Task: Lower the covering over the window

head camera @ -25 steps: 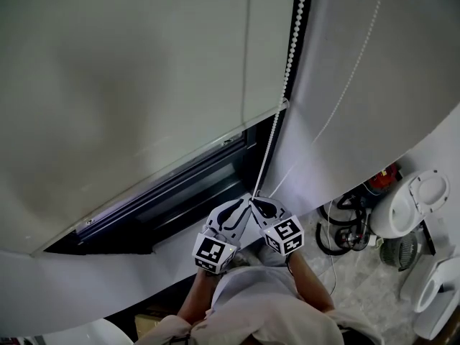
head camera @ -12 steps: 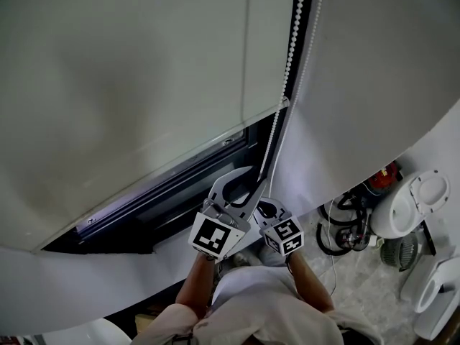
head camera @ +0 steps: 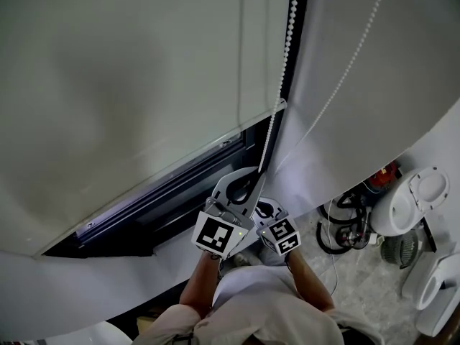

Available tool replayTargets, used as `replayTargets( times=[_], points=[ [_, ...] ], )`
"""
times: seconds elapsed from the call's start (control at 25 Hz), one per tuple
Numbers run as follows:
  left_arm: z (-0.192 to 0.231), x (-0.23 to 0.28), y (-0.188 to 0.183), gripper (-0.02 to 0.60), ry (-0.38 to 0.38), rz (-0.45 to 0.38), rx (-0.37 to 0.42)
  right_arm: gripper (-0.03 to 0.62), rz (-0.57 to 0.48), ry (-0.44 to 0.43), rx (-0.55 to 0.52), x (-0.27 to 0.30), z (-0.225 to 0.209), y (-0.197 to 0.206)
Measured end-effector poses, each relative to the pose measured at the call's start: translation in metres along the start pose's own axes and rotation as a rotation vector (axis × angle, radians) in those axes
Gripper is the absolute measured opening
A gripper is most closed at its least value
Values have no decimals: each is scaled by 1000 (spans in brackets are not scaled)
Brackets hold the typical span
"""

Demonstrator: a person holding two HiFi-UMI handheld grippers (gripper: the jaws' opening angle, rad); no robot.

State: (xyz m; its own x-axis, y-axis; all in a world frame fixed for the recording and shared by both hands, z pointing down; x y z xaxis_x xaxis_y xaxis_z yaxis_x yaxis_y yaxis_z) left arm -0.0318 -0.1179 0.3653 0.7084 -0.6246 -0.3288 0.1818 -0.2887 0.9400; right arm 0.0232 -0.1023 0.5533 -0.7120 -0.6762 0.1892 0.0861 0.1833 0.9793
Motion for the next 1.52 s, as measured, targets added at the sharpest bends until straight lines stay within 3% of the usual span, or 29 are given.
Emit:
replayTargets(
  times=[0.48, 0.84, 1.24, 1.52],
  points=[
    [-7, -21, 59, 18, -30, 139, -68, -3, 181, -33, 17, 7, 10, 53],
    [-9, -29, 81, 18, -45, 192, -82, 0, 239, -49, 22, 5, 16, 71],
    [-8, -37, 93, 19, -62, 207, -87, 0, 246, -51, 8, 0, 20, 69],
    [-7, -37, 90, 19, -67, 206, -77, 2, 179, -22, 11, -15, 16, 43]
  ],
)
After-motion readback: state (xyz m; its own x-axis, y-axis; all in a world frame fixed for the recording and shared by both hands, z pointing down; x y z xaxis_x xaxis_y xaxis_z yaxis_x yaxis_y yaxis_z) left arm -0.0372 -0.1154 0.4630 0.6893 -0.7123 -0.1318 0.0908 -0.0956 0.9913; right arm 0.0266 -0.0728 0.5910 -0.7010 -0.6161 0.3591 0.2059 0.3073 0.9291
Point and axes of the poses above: the fingertips, and each gripper's own axes: x forward along the fingers, z to its left, y out of its underside, the point moved 6 cm from there along -x, backward along the fingers, and after that the axes turned 10 degrees about -z, right-handed, at the moved point
